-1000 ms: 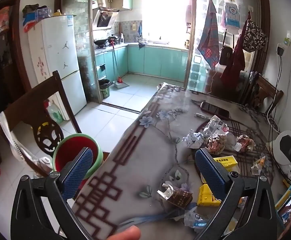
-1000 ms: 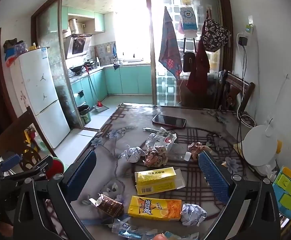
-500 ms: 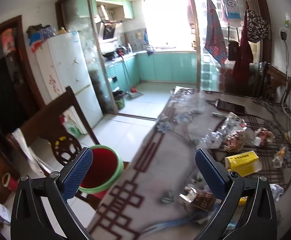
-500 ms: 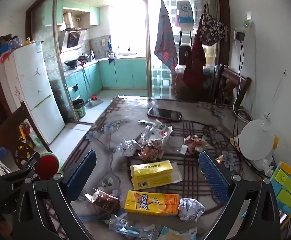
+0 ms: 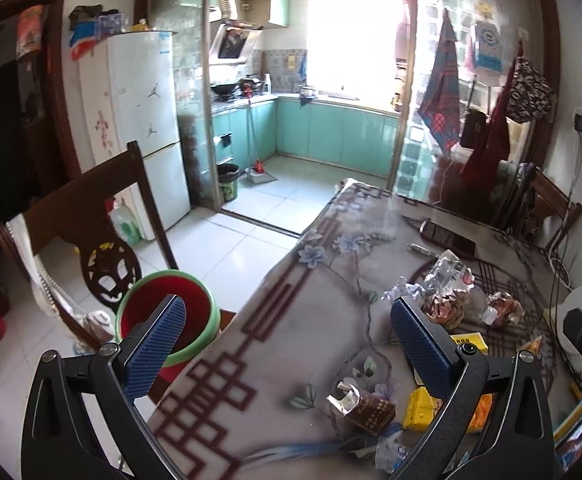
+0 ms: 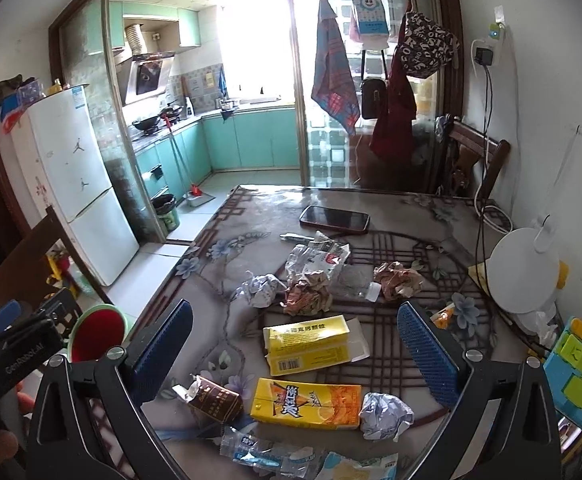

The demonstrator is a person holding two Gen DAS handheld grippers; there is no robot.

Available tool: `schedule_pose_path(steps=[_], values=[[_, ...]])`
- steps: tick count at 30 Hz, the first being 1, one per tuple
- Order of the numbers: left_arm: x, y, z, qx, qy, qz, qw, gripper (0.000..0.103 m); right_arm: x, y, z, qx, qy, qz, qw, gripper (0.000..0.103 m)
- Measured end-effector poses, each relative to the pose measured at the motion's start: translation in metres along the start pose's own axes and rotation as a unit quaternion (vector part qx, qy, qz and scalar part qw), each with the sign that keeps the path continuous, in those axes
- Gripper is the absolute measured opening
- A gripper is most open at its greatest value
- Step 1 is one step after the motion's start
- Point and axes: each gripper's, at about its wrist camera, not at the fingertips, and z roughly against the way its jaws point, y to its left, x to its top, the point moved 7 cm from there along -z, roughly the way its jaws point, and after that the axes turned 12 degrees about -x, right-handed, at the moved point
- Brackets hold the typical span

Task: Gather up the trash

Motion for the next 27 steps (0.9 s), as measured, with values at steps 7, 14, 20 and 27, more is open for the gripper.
schedule_pose_path(steps=[7, 14, 20, 27], values=[[-0.007, 0.000, -0.010, -0.006, 0.026, 0.001, 0.9996, 0.103, 0.003, 0.002, 0.001, 0.000, -0.009, -0.001, 1.000, 0.103], [-0.005, -0.010, -0.008, -0.030, 0.029, -0.014, 0.9990, 0.103, 0.004, 0.005, 0.002, 0.006, -0.010, -0.004, 1.000, 0.103], [-0.006, -0.010, -0.008, -0.030, 0.031, -0.015, 0.9990, 0.103, 0.005, 0.006, 0.003, 0.007, -0.009, -0.004, 1.000, 0.103], [-0.007, -0.010, -0.008, -0.030, 0.032, -0.016, 0.9989, 0.103, 0.005, 0.009, 0.003, 0.009, -0.008, -0.001, 1.000, 0.103]])
